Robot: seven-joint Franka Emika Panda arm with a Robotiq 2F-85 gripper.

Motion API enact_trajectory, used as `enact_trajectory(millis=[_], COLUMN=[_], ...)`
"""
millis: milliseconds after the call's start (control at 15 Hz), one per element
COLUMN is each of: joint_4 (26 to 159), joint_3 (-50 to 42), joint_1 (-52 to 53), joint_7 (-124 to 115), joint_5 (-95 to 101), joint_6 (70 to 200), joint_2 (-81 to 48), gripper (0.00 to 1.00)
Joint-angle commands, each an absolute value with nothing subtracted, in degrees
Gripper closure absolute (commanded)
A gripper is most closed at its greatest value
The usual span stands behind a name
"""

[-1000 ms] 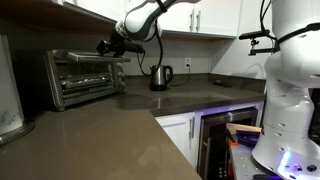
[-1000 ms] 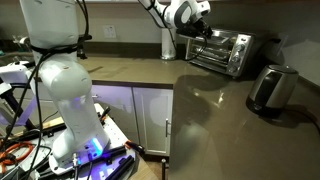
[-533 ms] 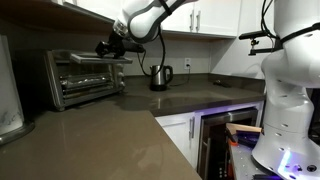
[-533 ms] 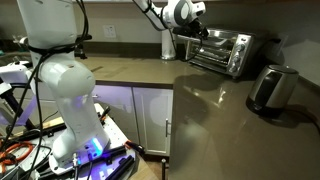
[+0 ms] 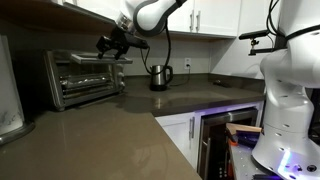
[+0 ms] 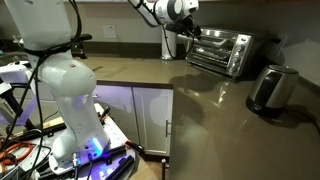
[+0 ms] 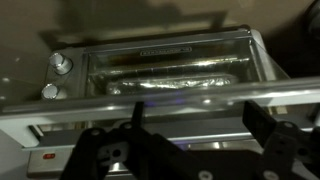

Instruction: Open the door of the oven

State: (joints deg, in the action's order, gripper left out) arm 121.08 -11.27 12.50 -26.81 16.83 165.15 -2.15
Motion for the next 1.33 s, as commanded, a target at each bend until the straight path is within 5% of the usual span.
enact_trajectory(millis=[0,1267], joint_4=[125.02,114.11], joint_3=[-10.81,-16.39], joint_1=[13.18,9.02], joint_7=[-29.66,-55.25], joint_5=[17.29,51.45], joint_6=[164.06,176.23], joint_2=[1.19,-3.91], gripper=[0.0,0.0])
